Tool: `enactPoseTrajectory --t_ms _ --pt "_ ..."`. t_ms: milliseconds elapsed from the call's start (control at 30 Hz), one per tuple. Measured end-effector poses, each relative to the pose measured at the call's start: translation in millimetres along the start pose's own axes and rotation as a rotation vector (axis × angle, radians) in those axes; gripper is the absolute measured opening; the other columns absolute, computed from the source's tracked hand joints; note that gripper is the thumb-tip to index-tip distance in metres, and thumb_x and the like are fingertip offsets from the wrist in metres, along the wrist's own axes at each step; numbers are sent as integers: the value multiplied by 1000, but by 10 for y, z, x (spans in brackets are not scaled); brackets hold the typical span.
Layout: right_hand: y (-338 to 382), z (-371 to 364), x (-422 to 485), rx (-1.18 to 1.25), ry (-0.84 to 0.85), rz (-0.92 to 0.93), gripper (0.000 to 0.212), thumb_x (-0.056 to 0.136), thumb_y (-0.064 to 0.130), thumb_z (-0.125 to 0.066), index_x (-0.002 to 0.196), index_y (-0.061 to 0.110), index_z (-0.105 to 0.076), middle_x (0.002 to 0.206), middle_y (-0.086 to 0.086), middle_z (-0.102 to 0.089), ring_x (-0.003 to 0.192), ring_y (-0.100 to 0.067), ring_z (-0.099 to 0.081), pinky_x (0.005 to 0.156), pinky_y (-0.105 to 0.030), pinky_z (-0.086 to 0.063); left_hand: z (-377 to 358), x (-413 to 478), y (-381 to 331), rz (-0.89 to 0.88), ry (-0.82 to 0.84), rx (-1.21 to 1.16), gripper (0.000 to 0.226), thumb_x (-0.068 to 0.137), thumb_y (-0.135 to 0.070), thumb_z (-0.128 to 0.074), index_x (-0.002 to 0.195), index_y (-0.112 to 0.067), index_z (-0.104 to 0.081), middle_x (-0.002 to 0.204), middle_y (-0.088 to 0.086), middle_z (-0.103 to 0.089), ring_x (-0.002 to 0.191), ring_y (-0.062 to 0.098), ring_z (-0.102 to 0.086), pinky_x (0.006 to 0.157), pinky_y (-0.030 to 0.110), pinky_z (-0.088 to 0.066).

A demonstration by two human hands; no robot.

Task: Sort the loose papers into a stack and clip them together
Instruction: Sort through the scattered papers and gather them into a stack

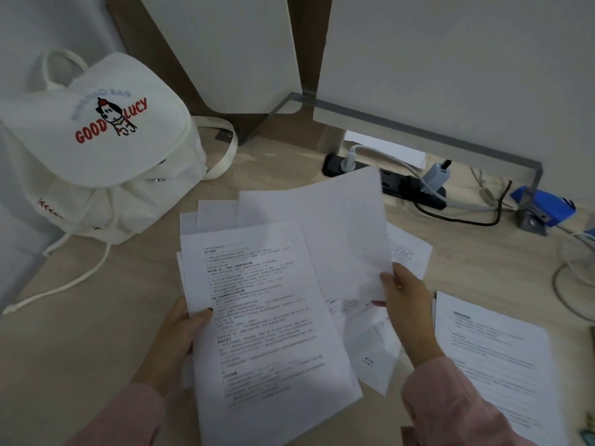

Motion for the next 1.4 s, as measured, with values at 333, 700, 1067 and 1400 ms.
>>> enactPoseTrajectory --t_ms 333,700,1067,1400 --pt "590 832 -501 73 -95 476 26 93 10 -48 112 22 -62 99 25 -62 89 17 -57 78 2 -40 -452 -76 215 63 59 -118 31 93 -16 -51 121 -25 -58 117 0 -67 105 21 -63 81 34 -50" --pt "-514 -48 -925 -308 412 692 34 88 18 -40 109 35 -61 124 19 -56 119 -2 -46 110 -8 -16 -537 -226 574 226 -55 -201 44 86 -58 -44 105 -23 -63 104 3 -67 98 24 -62 79 37 -50" --pt "-903 150 -823 -2 326 81 46 91 15 -53 129 37 -39 138 6 -39 123 -10 -42 108 -32 -35 -602 -462 581 58 -101 -7 28 92 -12 -51 118 -18 -60 102 5 -68 86 25 -62 59 26 -50" --pt "-967 -533 -1367 753 552 -619 29 89 9 -55 117 12 -56 112 -7 -69 99 -25 -65 77 -33 -56 -514 -518 636 85 -159 -157 26 95 -28 -47 117 -17 -57 102 4 -66 84 22 -62 62 31 -47"
Point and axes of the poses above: each hand's wrist, its own x-axis towards the middle knuckle, its own z-axis out of the back of the hand, y = z × x, the point moved 9 cm from there along x, towards the middle knuckle
